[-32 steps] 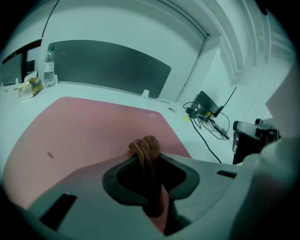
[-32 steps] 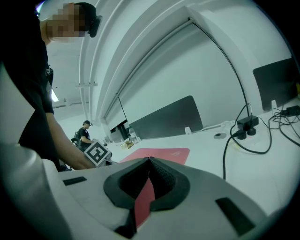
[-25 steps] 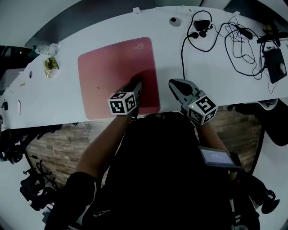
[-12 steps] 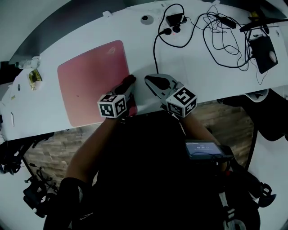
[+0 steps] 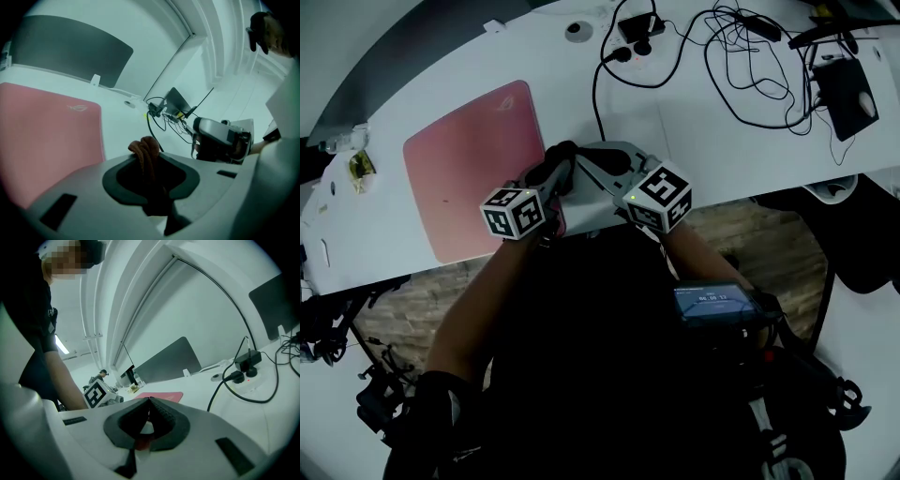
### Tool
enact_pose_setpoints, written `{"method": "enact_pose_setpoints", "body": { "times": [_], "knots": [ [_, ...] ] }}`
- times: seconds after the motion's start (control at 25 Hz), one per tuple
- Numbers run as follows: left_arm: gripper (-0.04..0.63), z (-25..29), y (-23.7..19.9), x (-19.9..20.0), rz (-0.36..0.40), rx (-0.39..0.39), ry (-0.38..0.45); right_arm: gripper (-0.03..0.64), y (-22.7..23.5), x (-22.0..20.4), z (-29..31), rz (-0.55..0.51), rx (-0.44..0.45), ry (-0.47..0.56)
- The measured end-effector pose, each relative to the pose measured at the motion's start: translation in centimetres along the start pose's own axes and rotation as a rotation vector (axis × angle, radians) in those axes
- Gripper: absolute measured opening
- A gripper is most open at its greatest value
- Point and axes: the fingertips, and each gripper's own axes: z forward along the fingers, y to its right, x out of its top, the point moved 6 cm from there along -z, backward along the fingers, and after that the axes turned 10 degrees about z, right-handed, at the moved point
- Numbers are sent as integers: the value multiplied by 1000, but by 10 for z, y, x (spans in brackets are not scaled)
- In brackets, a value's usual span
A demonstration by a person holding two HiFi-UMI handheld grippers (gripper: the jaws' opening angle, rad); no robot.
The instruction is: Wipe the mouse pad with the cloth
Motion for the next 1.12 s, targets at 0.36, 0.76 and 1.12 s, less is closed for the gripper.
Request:
{"method": "enact_pose_setpoints", "body": {
  "times": [0.36,0.76,1.12],
  "knots": [
    [86,-5,-49,19,105,209,-90,26,-1,7,15,-54,58,-8],
    [86,-18,-75,16,163,228,-132,26,-12,4,28,-51,-10,-19],
    [86,-52,-114,15,171,239,-134,26,-26,-7,53,-56,-54,-37]
  ]
}}
